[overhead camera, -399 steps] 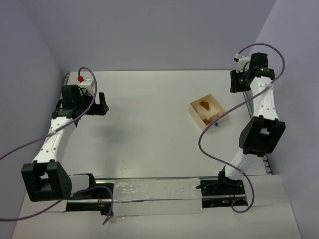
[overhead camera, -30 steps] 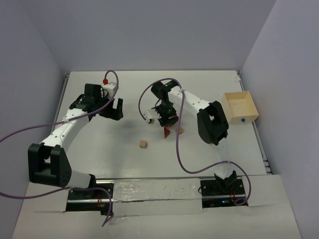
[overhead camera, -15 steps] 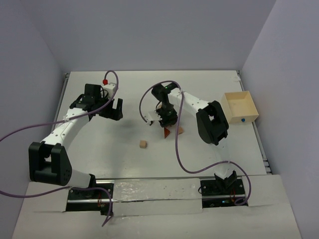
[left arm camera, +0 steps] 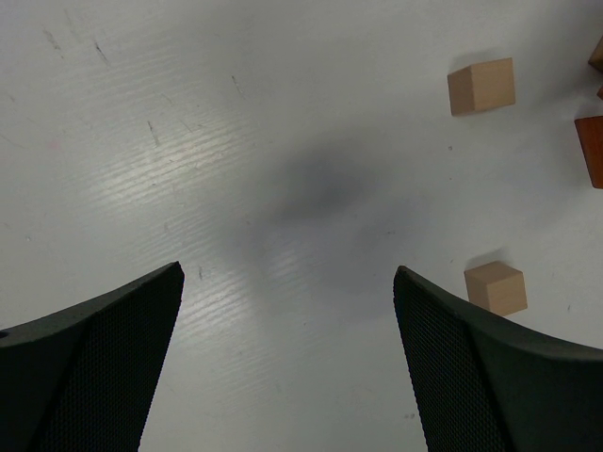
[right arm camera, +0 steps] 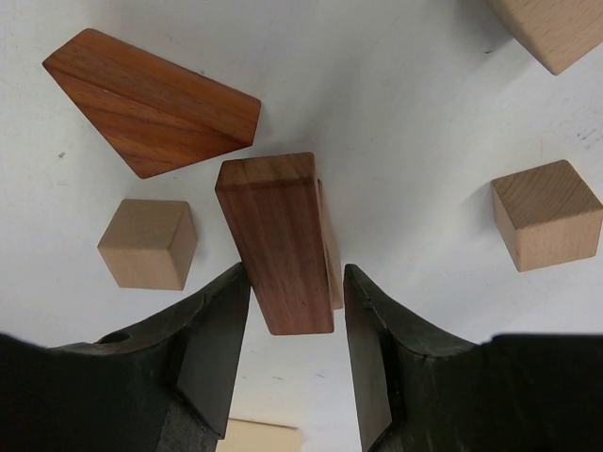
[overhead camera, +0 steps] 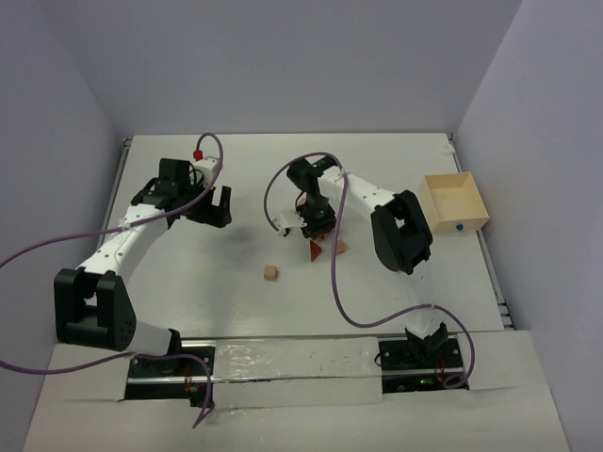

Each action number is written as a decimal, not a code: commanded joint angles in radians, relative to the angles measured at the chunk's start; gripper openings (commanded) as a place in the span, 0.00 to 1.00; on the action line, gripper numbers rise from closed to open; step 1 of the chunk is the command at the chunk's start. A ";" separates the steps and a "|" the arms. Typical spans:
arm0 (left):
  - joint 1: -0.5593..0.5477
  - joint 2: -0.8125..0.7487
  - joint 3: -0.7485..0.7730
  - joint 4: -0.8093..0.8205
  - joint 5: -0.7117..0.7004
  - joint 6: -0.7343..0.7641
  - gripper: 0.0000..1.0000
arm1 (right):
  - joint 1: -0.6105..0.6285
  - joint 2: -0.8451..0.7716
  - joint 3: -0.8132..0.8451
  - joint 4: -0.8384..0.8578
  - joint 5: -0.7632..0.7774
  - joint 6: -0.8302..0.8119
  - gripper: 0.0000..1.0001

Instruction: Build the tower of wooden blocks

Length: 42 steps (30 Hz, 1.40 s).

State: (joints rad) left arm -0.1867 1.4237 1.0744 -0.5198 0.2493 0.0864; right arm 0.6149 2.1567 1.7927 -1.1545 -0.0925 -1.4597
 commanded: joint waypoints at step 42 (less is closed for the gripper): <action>0.085 -0.003 0.034 -0.013 0.082 -0.012 0.99 | -0.181 0.350 0.541 0.169 0.095 0.463 0.00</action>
State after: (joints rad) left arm -0.1157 1.4515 1.0985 -0.5315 0.3010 0.0677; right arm 0.4251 2.5168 2.2877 -1.0128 0.0608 -1.0821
